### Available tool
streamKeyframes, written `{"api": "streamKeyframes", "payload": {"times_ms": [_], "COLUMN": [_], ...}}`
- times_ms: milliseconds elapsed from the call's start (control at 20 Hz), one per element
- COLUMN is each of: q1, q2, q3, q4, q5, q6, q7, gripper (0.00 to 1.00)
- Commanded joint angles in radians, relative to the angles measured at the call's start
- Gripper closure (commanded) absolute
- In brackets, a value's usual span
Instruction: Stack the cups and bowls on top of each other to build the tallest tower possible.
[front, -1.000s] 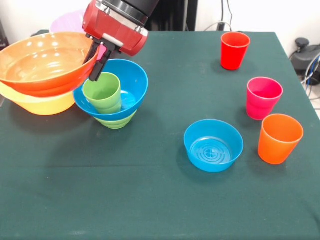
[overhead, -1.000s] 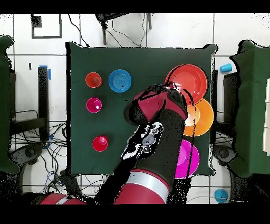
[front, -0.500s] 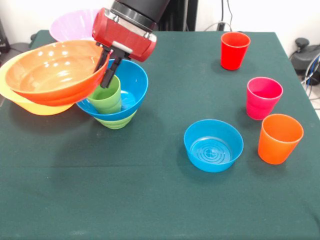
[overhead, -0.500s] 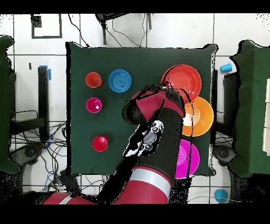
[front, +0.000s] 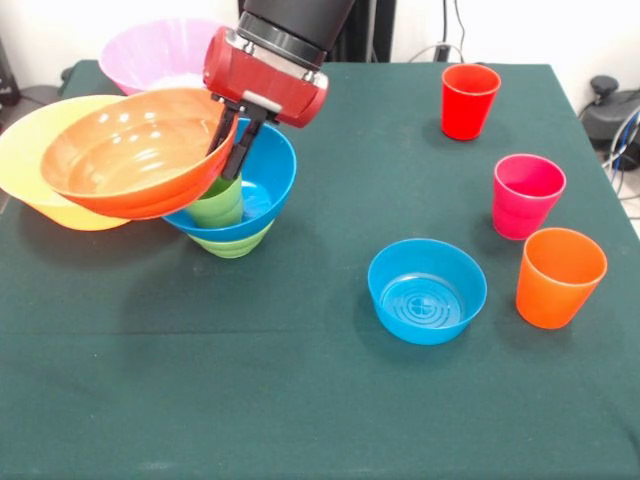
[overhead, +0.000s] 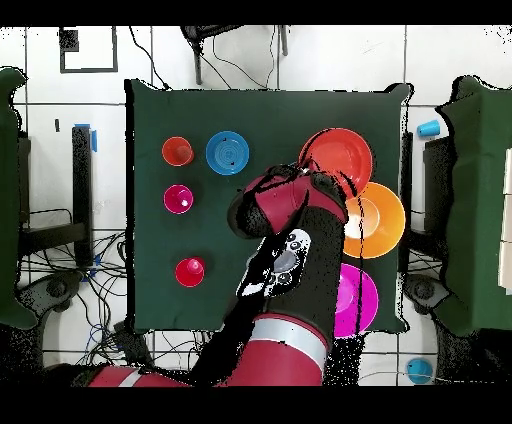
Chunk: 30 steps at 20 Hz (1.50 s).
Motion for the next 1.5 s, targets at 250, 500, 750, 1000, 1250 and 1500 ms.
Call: {"api": "streamKeyframes", "payload": {"times_ms": [250,500,750,1000,1250,1500], "q1": [0.045,0.058,0.053,0.055,0.068,0.082], "q2": [0.003,0.017,0.032,0.052,0.058,0.066], "q3": [0.061,0.043,0.058,0.062,0.041,0.022], "q4": [0.036,0.022,0.016,0.004,-0.008,-0.015], "q5": [-0.018,-0.015,-0.003,0.005,0.010,0.006], "q6": [0.076,0.078,0.073,0.116,0.177,0.209], "q7": [0.017,0.028,0.032,0.022,0.016,0.026], "gripper": [1.00,1.00,1.00,1.00,1.00,1.00]}}
